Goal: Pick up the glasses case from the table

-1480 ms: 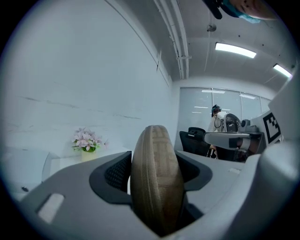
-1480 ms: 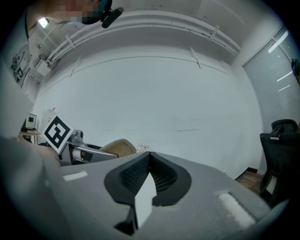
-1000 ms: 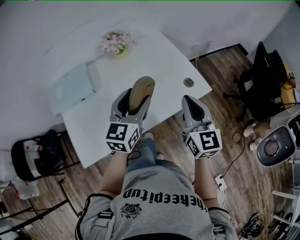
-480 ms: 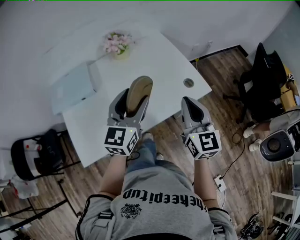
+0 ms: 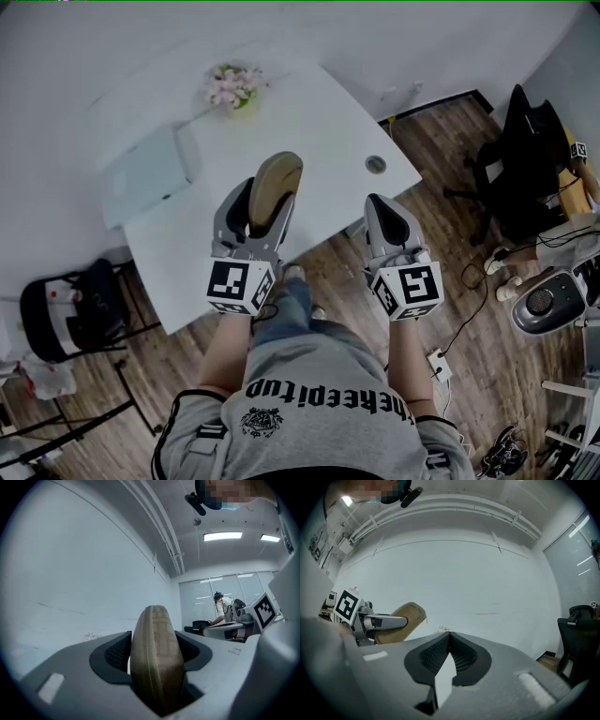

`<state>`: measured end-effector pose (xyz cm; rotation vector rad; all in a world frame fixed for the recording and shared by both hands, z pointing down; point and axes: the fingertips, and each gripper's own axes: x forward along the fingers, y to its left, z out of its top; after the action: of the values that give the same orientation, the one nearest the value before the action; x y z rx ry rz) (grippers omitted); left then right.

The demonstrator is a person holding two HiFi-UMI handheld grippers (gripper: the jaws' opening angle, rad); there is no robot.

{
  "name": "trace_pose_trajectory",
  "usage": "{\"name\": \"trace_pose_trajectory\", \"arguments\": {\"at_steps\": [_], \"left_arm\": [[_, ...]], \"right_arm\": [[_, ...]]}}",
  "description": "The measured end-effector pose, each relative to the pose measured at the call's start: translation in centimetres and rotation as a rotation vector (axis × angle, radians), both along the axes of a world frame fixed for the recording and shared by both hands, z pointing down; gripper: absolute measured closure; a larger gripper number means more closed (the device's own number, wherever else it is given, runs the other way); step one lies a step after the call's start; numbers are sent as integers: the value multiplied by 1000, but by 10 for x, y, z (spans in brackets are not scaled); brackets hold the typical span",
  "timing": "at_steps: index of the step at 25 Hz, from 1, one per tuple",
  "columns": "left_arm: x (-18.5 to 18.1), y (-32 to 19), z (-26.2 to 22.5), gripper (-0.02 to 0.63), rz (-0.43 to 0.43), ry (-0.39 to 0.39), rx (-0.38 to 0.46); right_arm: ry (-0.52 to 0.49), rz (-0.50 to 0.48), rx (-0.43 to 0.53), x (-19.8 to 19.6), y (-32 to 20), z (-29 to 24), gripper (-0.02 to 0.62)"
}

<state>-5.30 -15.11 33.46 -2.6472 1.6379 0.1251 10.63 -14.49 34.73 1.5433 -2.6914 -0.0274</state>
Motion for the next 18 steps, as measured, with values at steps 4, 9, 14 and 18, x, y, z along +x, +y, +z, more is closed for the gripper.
{"name": "trace_pose_trajectory", "arguments": {"at_steps": [4,9,14,18], "left_arm": [[-1,3,-3,318,-6,8,15],[-4,6,-5,318,-12,18,24],[-7,8,-7,318,-16,21,24],[-8,10,-6,318,-12,29,30]], "right_arm": [[0,6,2,3,2,-2,594],[4,12,8,3,5,-4,594],[1,18,12,3,8,-5,594],[4,18,20,2,11,-7,594]]}}
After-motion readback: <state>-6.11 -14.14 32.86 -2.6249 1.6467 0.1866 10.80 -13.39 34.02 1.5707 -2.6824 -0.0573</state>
